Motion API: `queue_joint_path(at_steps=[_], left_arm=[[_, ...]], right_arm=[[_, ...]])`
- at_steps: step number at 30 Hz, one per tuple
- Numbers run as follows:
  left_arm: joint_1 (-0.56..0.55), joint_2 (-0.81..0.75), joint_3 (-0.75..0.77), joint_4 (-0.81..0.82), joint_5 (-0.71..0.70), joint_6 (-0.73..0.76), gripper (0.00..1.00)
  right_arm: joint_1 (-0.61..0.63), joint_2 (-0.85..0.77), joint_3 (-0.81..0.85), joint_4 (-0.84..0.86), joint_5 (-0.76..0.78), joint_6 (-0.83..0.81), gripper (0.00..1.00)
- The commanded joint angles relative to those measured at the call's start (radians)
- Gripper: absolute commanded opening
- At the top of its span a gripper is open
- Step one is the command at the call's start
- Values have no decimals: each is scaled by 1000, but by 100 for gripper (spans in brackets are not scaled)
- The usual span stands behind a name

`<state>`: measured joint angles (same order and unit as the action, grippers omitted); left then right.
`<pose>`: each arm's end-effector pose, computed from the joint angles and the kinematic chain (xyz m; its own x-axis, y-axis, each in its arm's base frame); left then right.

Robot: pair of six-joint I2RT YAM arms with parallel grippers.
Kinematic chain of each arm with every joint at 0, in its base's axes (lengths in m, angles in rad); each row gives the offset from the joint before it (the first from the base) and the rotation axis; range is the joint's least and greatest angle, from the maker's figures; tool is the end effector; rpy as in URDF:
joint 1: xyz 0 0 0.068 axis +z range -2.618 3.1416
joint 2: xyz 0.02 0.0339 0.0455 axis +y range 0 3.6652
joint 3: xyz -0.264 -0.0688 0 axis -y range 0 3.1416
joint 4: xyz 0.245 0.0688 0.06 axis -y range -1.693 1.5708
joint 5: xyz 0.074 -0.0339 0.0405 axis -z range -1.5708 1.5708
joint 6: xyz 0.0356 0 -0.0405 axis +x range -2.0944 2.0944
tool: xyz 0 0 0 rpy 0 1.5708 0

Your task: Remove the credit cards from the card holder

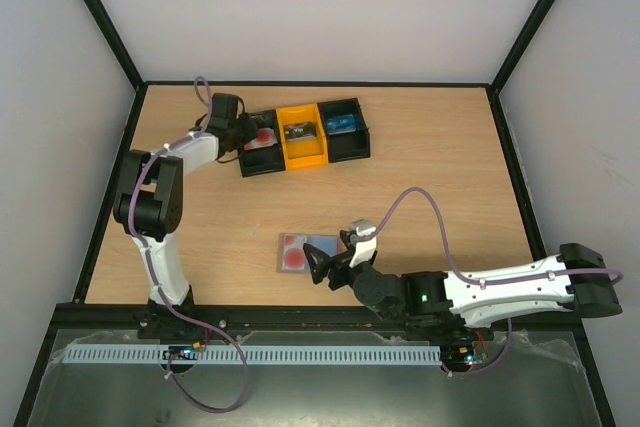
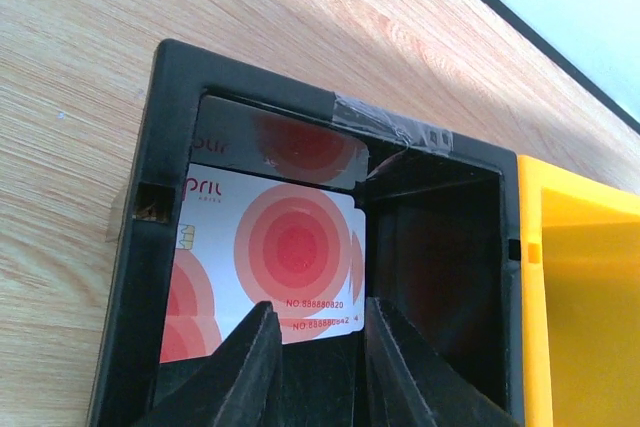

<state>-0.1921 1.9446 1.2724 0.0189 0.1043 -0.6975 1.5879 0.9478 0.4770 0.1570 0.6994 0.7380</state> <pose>0.4237 -0.0862 0.1872 -0.6314 -0.5280 -0.5680 -0.1755 0.8107 -0.5585 0.0194 0.2082 0.2390 -0.5179 0.1748 -0.8374 -0.5773 0.6509 0.4929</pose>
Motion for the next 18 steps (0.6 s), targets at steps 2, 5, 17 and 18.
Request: queue_joint_path(at_steps=[2,5,17,18], left_arm=[[-7,-64,31,-64,-3,15,31],[-13,-122,16,-89,-3,48,43],[-32,-444,-201,-231,93,139,99],[-35,-475,-225,-245,107,143,100]], right_arm=[[-2,27,36,-28,-23,26,98],[-5,56,62,-75,-66,48,98],[-25,95,93,-207,-178,242,98],[-30,86,83,-207,-186,254,98]])
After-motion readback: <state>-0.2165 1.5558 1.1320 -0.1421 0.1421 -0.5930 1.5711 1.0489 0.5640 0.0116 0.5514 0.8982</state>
